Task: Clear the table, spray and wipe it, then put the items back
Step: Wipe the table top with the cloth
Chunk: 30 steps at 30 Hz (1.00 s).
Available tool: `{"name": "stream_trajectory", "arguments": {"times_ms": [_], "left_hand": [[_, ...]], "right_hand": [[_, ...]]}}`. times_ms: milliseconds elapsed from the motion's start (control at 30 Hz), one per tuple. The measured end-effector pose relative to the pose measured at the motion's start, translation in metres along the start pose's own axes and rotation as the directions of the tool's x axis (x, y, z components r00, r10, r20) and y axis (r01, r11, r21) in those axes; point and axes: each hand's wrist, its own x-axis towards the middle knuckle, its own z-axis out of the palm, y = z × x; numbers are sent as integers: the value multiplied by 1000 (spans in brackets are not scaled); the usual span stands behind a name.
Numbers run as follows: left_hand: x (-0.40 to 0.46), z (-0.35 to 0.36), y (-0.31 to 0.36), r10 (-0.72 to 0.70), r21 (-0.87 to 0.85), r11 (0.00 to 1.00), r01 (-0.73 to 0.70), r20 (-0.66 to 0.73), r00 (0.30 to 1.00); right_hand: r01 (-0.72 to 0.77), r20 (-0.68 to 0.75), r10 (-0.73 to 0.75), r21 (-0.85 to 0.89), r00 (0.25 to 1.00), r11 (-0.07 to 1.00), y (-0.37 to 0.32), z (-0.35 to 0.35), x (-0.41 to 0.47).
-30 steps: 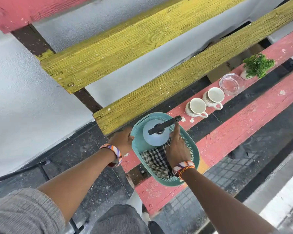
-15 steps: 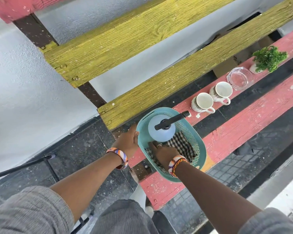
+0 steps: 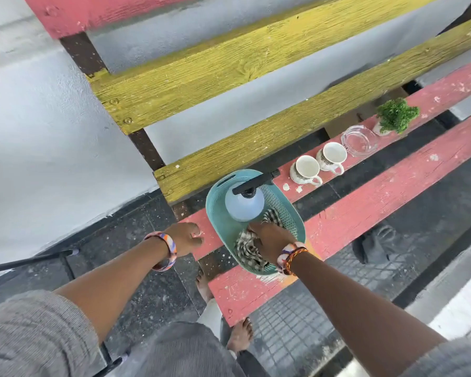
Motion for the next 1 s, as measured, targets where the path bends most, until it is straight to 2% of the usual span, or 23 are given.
{"name": "stream_trajectory", "arguments": {"times_ms": [67, 133, 267, 400, 533, 667, 733, 800, 900, 933, 1000], "left_hand": [[-14, -2, 7, -7, 65, 998, 4, 42, 999], [-30, -2, 16, 23, 82, 996, -25, 26, 999], [-58, 2, 37, 115, -24, 993, -117, -82, 990], [-91, 5, 59, 224, -131, 960, -246, -164, 961], [-125, 0, 68, 238, -76, 956, -285, -369, 898], [-159, -7, 64, 187, -151, 928, -339, -600, 778], [-178, -7, 61, 173, -248, 871, -425, -654, 736], [-194, -4, 57, 169, -347, 784, -515, -679, 715], [-212, -4, 47, 69, -439, 697, -567, -746, 662], [-217, -5, 44, 24, -501, 629, -594, -752, 659], [-229, -7, 37, -99, -664, 419, -619, -711, 696]], "right_hand": [[-7, -36, 12, 135, 999, 991, 2, -4, -12], [15, -96, 10, 254, 995, 967, 1, -12, -28], [85, -217, 0, 379, 976, 922, -6, -38, -53], [233, -343, -58, 492, 937, 839, -23, -67, -80], [356, -486, -71, 525, 871, 773, -46, -91, -97], [381, -505, 29, 687, 863, 618, -82, -111, -108], [397, -518, 89, 743, 851, 539, -100, -119, -109], [422, -512, 141, 810, 847, 408, -119, -125, -114], [433, -480, 121, 856, 869, 284, -150, -128, -120], [415, -446, 92, 878, 890, 241, -159, -129, -123], [365, -368, 0, 924, 930, 113, -179, -127, -128]]}}
